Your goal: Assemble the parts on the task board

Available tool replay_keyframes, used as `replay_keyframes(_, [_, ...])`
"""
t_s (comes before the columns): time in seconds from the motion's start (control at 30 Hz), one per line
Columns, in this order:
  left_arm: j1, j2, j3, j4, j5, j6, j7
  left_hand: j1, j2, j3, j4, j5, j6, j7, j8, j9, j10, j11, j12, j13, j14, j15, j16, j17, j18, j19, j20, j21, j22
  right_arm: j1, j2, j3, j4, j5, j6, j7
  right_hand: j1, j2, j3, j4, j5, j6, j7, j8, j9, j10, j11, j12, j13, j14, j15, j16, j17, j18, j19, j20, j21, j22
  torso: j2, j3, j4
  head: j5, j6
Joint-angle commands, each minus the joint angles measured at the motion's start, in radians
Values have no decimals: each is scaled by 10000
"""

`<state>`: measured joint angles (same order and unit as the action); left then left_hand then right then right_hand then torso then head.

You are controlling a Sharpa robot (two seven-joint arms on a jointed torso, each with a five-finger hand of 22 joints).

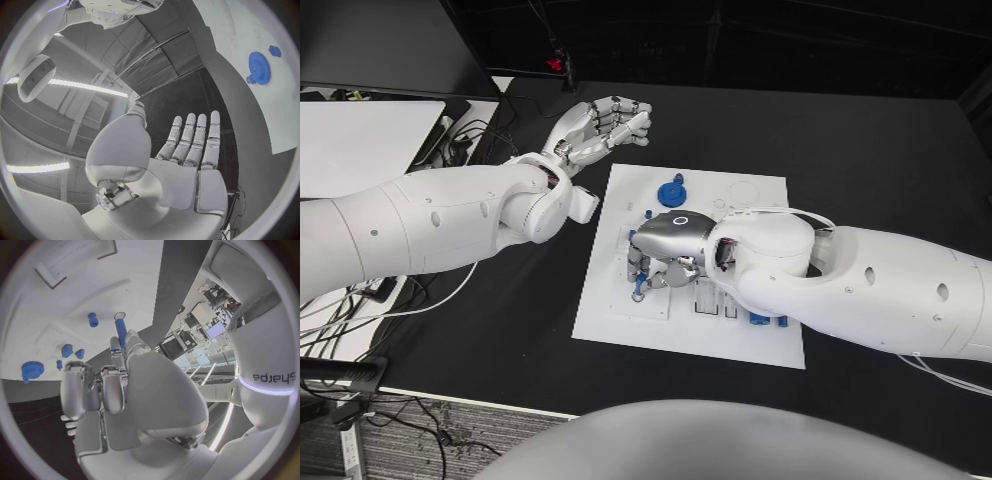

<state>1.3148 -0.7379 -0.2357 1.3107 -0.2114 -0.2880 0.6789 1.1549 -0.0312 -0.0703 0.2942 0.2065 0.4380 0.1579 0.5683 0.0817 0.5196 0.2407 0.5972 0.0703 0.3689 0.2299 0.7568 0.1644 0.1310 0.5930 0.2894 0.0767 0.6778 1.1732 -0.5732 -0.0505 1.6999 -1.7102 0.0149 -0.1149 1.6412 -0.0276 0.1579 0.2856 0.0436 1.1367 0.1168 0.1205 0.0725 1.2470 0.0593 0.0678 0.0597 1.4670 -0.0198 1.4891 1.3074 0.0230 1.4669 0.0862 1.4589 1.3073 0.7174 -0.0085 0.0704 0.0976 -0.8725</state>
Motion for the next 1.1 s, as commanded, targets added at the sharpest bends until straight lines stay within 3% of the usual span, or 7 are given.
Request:
replay_keyframes(0.03, [13, 1, 6, 20, 28, 79, 564, -17, 80, -25, -4, 47, -64, 1245, 46, -13, -87, -5, 34, -16, -7, -64, 42, -8, 22, 84, -20, 53, -8, -4, 54, 2, -52, -113, 87, 122, 67, 18, 51, -17, 49, -29, 41, -17, 2, -8, 58, -52, 1, 750, 94, 39, 1059, 79, 435, 83, -56, 2135, -3, -8, -8, -51, -1])
replay_keyframes(0.67, [13, -11, 6, 37, 28, 68, 566, -15, 83, -27, -4, 48, -69, 1246, 52, -15, -92, -4, 39, -17, -8, -64, 47, -14, 22, 84, -20, 53, -11, -133, 238, 0, -211, -116, 159, 152, 58, 13, 71, -12, 49, -79, 84, -68, -14, -62, 90, -71, 1, 750, 118, 44, 1065, 80, 433, 104, -61, 2134, -8, -6, 0, -25, -1])
replay_keyframes(1.1, [13, -15, 6, 35, 28, 68, 566, -15, 83, -27, -4, 48, -69, 1246, 52, -15, -92, -4, 39, -17, -8, -64, 47, -14, 22, 84, -20, 53, -11, -173, 276, -2, -245, -139, 535, -106, 59, 36, 97, -13, 50, -98, 102, -92, -20, -93, 105, -74, 1, 749, 132, 47, 1067, 91, 410, 117, -105, 2117, -17, -3, -7, -45, -1])
